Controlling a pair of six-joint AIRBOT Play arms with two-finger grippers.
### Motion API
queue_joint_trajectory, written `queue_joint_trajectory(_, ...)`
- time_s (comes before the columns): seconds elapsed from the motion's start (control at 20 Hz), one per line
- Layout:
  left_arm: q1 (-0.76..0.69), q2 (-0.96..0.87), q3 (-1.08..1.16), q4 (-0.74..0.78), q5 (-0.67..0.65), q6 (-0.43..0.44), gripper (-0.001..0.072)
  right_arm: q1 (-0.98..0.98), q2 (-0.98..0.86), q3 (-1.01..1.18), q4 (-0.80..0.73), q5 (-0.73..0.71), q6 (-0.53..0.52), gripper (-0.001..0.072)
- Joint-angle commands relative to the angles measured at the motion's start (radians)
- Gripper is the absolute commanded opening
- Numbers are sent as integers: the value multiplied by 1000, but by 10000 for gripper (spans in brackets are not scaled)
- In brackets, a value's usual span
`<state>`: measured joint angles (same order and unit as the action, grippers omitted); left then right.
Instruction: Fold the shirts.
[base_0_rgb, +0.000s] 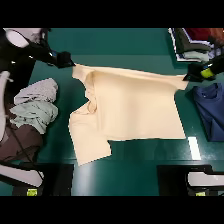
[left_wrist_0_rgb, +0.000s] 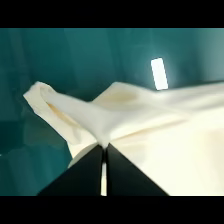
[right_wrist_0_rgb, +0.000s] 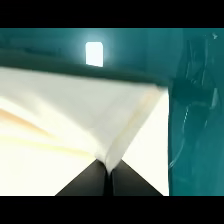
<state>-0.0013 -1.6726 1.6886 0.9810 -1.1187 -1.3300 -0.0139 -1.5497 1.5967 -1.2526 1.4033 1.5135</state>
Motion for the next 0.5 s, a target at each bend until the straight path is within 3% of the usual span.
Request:
queue_joint_trajectory(0.0, 1, -97, -6, -7, 101, 3, 30, 5, -144, 15, 5, -95, -5, 11)
queue_joint_trajectory(0.05, 1, -97, -6, -7, 116, 3, 90, 6, -174, 48, 5, -96, -5, 12)
queue_joint_trajectory(0.1, 1, -97, -6, -8, 124, 2, 397, 6, -201, 84, 5, -95, -4, 12)
queue_joint_trajectory(0.15, 2, -97, -6, -5, 121, 2, 588, 6, -221, 121, 5, -93, -4, 21)
queue_joint_trajectory(0.2, 3, -94, -6, 0, 107, 2, 543, 5, -239, 164, 5, -82, -4, 222)
queue_joint_trajectory(0.25, 10, -90, -3, 11, 82, 2, 544, -1, -252, 208, 5, -50, -3, 486)
queue_joint_trajectory(0.3, 21, -83, 6, 15, 37, 2, 544, -9, -258, 245, 4, 2, -4, 520)
queue_joint_trajectory(0.45, 77, -48, 27, 16, -161, 3, 544, -41, -225, 267, 3, 135, -27, 506)
